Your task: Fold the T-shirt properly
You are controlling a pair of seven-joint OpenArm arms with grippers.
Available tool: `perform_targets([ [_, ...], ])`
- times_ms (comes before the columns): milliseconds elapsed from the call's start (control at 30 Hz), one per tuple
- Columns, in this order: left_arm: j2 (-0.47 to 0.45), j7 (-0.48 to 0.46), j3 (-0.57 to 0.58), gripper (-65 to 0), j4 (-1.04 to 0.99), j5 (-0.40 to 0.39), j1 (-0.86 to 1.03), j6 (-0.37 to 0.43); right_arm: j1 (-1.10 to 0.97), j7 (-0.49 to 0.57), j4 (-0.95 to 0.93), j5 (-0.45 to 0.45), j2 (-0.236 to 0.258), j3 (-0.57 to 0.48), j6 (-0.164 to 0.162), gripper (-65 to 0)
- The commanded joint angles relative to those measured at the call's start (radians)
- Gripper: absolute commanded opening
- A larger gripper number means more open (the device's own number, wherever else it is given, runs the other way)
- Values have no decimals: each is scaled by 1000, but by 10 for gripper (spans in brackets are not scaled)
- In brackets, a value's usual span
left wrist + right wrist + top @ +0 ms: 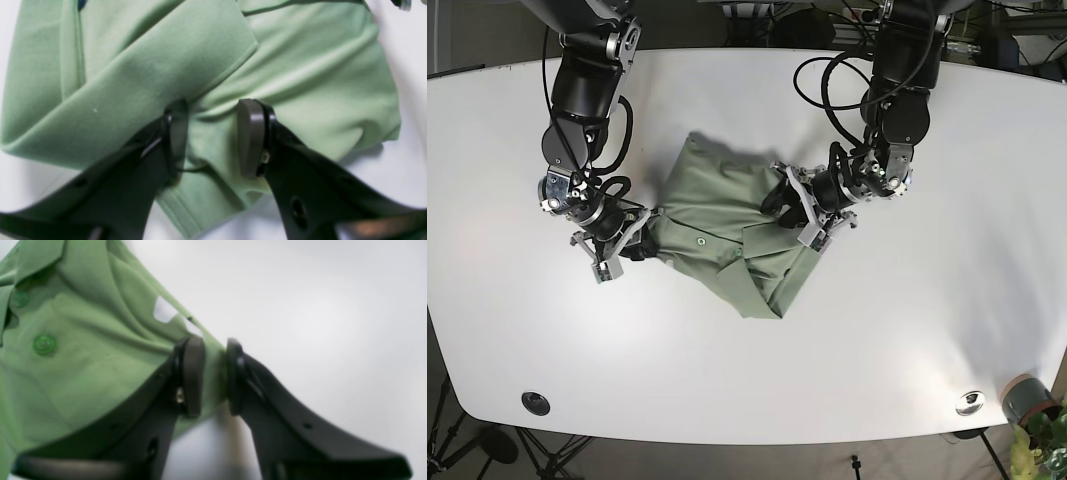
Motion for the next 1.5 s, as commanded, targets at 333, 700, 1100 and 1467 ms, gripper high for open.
perform_targets([
  [333, -28, 42, -1, -418, 0, 41, -72, 21, -29, 21, 19, 12, 16, 0, 1, -539],
  [700, -60, 41, 1, -418, -64, 43, -156, 21, -149, 16, 121, 12, -18, 0, 1, -541],
  [1100, -57, -65, 2, -418, -282, 43, -273, 21, -286, -33, 322, 12, -57, -141, 1, -541],
  [1467, -62, -140, 2, -418, -353, 43, -361, 23, -341, -101, 398, 12, -162, -196, 1, -541],
])
